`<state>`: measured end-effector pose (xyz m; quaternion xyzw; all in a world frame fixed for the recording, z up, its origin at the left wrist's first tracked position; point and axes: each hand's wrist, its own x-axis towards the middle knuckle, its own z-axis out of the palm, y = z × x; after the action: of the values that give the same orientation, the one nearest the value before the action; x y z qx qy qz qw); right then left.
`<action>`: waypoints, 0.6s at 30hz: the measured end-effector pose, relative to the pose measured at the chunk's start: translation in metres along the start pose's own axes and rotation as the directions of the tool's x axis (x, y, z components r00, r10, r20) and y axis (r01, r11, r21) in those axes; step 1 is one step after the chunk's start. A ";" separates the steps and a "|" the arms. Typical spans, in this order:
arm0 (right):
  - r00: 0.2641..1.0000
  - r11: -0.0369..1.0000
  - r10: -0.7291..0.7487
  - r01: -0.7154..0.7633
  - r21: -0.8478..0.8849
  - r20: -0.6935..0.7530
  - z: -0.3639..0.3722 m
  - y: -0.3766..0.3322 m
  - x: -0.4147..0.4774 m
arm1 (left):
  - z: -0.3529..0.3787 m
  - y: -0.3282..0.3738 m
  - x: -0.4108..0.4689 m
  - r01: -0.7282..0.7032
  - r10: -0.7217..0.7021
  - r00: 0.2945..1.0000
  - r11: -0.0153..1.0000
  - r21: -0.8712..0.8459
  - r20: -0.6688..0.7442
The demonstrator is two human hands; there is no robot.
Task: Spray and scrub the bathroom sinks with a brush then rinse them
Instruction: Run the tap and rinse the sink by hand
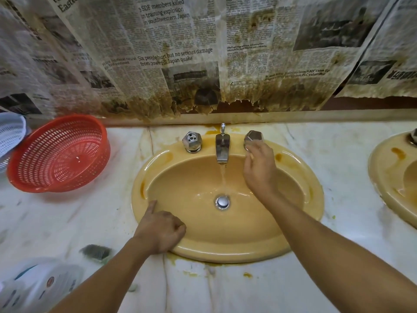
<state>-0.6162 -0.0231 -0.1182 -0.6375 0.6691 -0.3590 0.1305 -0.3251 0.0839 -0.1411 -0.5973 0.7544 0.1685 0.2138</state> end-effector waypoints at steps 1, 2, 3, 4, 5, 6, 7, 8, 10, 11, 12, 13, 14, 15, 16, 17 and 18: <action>0.998 0.995 0.070 -0.069 0.070 -0.007 0.006 -0.004 -0.014 | -0.003 0.001 0.002 -0.014 0.013 0.999 1.000 0.005 0.051; 0.980 0.966 0.190 -0.197 0.166 0.060 0.012 -0.008 -0.024 | -0.007 0.002 0.006 -0.028 0.027 0.994 1.000 0.011 0.106; 0.916 0.873 0.352 -0.396 0.286 0.193 0.018 -0.014 -0.030 | -0.011 0.004 0.009 -0.050 0.046 0.986 0.999 0.019 0.163; 0.800 0.688 0.487 -0.599 0.411 0.351 0.022 -0.021 -0.033 | -0.013 0.006 0.014 -0.078 0.070 0.974 0.997 0.027 0.217; 0.666 0.441 0.550 -0.744 0.502 0.504 0.025 -0.027 -0.034 | -0.014 0.007 0.019 -0.103 0.092 0.961 0.994 0.030 0.262; 0.557 0.203 0.546 -0.813 0.546 0.626 0.026 -0.032 -0.033 | -0.013 0.007 0.024 -0.121 0.107 0.951 0.992 0.029 0.291; 0.486 0.025 0.514 -0.832 0.555 0.706 0.025 -0.036 -0.032 | -0.013 0.006 0.027 -0.131 0.117 0.944 0.991 0.026 0.310; 0.444 -0.108 0.489 -0.824 0.557 0.751 0.024 -0.039 -0.030 | -0.012 0.006 0.030 -0.139 0.125 0.937 0.990 0.021 0.325; 0.402 -0.271 0.473 -0.780 0.564 0.784 0.020 -0.045 -0.025 | -0.014 0.005 0.033 -0.165 0.150 0.924 0.986 0.011 0.352; 0.397 -0.307 0.472 -0.763 0.569 0.787 0.018 -0.048 -0.024 | -0.016 0.005 0.033 -0.185 0.170 0.916 0.983 0.007 0.362; 0.397 -0.320 0.471 -0.755 0.572 0.787 0.017 -0.049 -0.023 | -0.017 0.006 0.034 -0.204 0.189 0.909 0.979 0.002 0.373; 0.399 -0.321 0.470 -0.754 0.573 0.788 0.017 -0.051 -0.022 | -0.019 0.006 0.035 -0.221 0.206 0.901 0.975 -0.006 0.382; 0.400 -0.315 0.470 -0.757 0.573 0.787 0.017 -0.052 -0.022 | -0.020 0.006 0.037 -0.233 0.221 0.892 0.972 -0.017 0.394; 0.401 -0.306 0.470 -0.762 0.571 0.786 0.018 -0.051 -0.022 | -0.020 0.006 0.040 -0.246 0.235 0.883 0.969 -0.026 0.407; 0.401 -0.299 0.472 -0.766 0.570 0.786 0.020 -0.049 -0.023 | -0.019 0.006 0.044 -0.260 0.249 0.871 0.965 -0.033 0.423; 0.399 -0.290 0.474 -0.771 0.567 0.785 0.020 -0.047 -0.024 | -0.017 0.006 0.049 -0.275 0.262 0.858 0.961 -0.037 0.441; 0.395 -0.283 0.481 -0.775 0.566 0.782 0.022 -0.044 -0.025 | -0.015 0.007 0.054 -0.290 0.274 0.845 0.956 -0.037 0.459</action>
<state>-0.5650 -0.0028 -0.1126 0.0185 0.5038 -0.4602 0.7308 -0.3439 0.0329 -0.1572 -0.4194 0.7646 0.3217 0.3687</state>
